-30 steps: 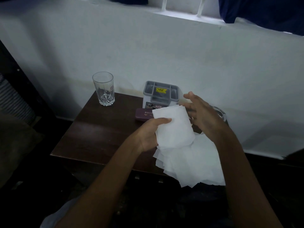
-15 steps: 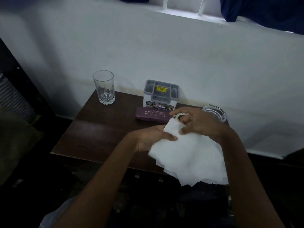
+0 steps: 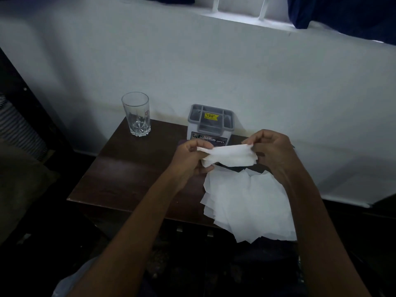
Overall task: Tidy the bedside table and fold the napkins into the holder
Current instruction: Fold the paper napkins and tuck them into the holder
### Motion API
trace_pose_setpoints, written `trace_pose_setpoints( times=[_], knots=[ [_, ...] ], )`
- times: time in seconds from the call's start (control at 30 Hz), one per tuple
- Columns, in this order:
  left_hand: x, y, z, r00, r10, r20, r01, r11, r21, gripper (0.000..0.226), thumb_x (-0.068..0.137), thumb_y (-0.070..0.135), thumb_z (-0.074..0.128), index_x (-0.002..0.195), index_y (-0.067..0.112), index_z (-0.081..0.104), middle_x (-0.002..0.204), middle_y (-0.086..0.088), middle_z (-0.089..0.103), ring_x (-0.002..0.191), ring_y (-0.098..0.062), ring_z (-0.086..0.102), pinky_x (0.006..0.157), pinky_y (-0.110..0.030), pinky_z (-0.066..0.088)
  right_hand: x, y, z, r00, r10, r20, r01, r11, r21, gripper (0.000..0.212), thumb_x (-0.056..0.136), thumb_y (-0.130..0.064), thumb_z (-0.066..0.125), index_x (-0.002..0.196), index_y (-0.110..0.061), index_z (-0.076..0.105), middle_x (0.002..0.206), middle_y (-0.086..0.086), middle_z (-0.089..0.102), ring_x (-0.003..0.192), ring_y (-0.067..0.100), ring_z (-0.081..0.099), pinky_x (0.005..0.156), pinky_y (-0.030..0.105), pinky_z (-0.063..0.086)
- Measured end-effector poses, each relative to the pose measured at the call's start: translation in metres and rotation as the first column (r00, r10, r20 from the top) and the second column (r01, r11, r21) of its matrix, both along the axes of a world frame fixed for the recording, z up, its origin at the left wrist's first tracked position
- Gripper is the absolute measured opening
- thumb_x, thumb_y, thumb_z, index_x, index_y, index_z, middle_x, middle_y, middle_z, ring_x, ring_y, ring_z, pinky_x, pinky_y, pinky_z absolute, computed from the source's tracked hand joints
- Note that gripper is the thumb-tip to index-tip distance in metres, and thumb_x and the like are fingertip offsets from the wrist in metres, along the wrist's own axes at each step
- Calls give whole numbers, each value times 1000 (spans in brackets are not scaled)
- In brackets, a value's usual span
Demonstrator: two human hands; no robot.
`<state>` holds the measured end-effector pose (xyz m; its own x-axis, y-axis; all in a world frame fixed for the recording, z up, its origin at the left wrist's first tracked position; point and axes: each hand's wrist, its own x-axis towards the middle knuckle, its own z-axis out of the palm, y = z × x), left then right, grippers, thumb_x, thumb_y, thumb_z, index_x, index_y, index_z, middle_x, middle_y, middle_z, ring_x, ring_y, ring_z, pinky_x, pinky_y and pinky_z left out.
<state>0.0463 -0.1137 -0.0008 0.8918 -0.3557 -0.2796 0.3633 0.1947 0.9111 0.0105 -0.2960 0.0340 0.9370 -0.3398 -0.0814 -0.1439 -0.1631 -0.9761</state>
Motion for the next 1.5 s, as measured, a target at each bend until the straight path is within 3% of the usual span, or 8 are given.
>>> trace_pose_setpoints(
  times=[0.27,0.57,0.73,0.93,1.03,1.2,1.4,1.5],
  knots=[
    [2,1,4,970,20,-242,-54,989,-136,20,94,27,49,92,11,61,100,-9,60,83,-21,62,54,-23,57,0,3,-2,993,-20,120,14,999,49,31,78,21,43,64,-4,56,81,8,67,76,17,63,64,30,52],
    [1,-5,-3,990,110,-92,-113,993,-22,25,84,-1,62,95,22,60,125,-12,55,107,-28,58,52,-18,53,8,10,-12,980,-195,36,176,940,293,16,92,-15,47,93,-13,63,88,7,68,88,24,63,76,38,51],
    [1,-6,-4,991,131,-30,-131,991,7,25,85,1,61,98,22,59,112,-5,60,107,-27,59,55,-20,54,13,26,-20,991,13,-131,34,937,348,37,92,-42,47,112,-14,62,115,15,61,106,29,60,69,38,59],
    [2,-4,-3,979,197,42,-199,979,44,31,85,0,61,112,15,57,115,-6,60,98,-18,59,52,-17,54,9,20,-20,988,33,-149,-7,984,175,36,79,-9,68,112,-15,58,114,8,57,101,30,60,60,33,56],
    [5,-4,-6,967,249,54,-253,965,74,34,85,2,61,116,15,54,119,-8,60,106,-23,60,53,-18,53,9,16,-17,993,-29,-112,47,985,164,38,76,10,63,110,-6,58,104,10,59,77,28,64,50,24,52],
    [9,-4,-8,927,366,-81,-364,930,45,29,91,9,54,117,21,49,96,3,60,77,-9,60,60,-21,50,43,-7,3,965,-263,6,256,943,212,33,77,15,54,106,0,56,105,23,55,69,27,61,45,17,51],
    [12,-2,-7,928,335,-161,-329,942,60,29,92,10,51,118,23,47,105,-3,61,78,-9,60,65,-23,49,115,-26,17,922,-382,66,383,875,-296,37,75,10,53,110,-1,55,114,25,57,65,30,63,33,14,44],
    [14,0,-7,918,349,-187,-344,937,60,27,92,9,48,115,23,46,106,-3,60,77,-9,60,65,-23,48,134,-23,7,949,-315,-3,269,816,-512,38,73,6,54,110,-5,54,113,23,59,79,36,66,54,31,56]
  ],
)
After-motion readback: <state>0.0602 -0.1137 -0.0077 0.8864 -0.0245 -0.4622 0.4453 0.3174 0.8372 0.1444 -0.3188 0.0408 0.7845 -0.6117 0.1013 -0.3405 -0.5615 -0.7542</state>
